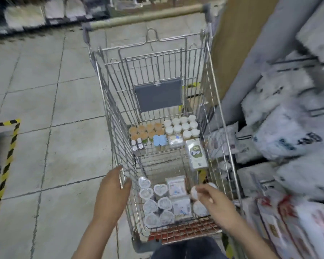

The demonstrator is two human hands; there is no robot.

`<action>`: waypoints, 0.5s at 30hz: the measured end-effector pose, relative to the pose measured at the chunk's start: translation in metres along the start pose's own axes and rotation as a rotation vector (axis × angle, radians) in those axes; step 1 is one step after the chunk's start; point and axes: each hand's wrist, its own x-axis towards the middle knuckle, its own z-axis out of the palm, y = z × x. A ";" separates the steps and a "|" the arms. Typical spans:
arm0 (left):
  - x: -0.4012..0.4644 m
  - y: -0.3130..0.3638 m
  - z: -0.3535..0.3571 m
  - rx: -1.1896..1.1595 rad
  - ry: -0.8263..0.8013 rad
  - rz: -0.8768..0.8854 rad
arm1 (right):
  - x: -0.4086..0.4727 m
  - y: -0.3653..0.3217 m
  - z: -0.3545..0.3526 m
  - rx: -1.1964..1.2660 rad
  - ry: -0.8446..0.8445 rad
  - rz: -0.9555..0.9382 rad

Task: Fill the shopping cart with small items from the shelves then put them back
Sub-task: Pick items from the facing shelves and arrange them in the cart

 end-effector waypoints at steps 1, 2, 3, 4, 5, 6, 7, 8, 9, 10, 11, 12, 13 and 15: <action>-0.002 0.018 -0.005 0.045 -0.018 0.089 | -0.013 -0.001 -0.010 0.016 0.051 0.000; -0.005 0.038 -0.007 0.105 -0.047 0.183 | -0.027 -0.002 -0.019 0.028 0.109 -0.006; -0.009 0.058 -0.007 0.173 -0.083 0.284 | -0.042 -0.003 -0.029 0.050 0.168 -0.002; -0.014 0.078 -0.004 0.236 -0.132 0.383 | -0.058 -0.002 -0.038 0.088 0.231 -0.007; -0.021 0.099 0.000 0.279 -0.183 0.479 | -0.075 0.000 -0.047 0.117 0.293 -0.006; -0.031 0.120 0.006 0.318 -0.239 0.569 | -0.094 0.002 -0.056 0.138 0.351 -0.010; -0.042 0.141 0.013 0.353 -0.288 0.673 | -0.116 0.003 -0.064 0.151 0.411 -0.005; -0.057 0.161 0.021 0.392 -0.336 0.784 | -0.140 0.007 -0.070 0.153 0.475 0.007; -0.074 0.180 0.029 0.427 -0.375 0.895 | -0.165 0.011 -0.076 0.147 0.536 0.029; -0.093 0.196 0.038 0.454 -0.411 0.992 | -0.191 0.017 -0.079 0.147 0.596 0.048; -0.115 0.209 0.047 0.470 -0.447 1.076 | -0.218 0.026 -0.080 0.158 0.657 0.077; -0.138 0.218 0.056 0.480 -0.484 1.138 | -0.245 0.035 -0.078 0.176 0.714 0.108; -0.163 0.225 0.065 0.479 -0.521 1.185 | -0.273 0.043 -0.074 0.191 0.768 0.141; -0.212 0.230 0.083 0.442 -0.619 1.241 | -0.335 0.059 -0.064 0.230 0.874 0.198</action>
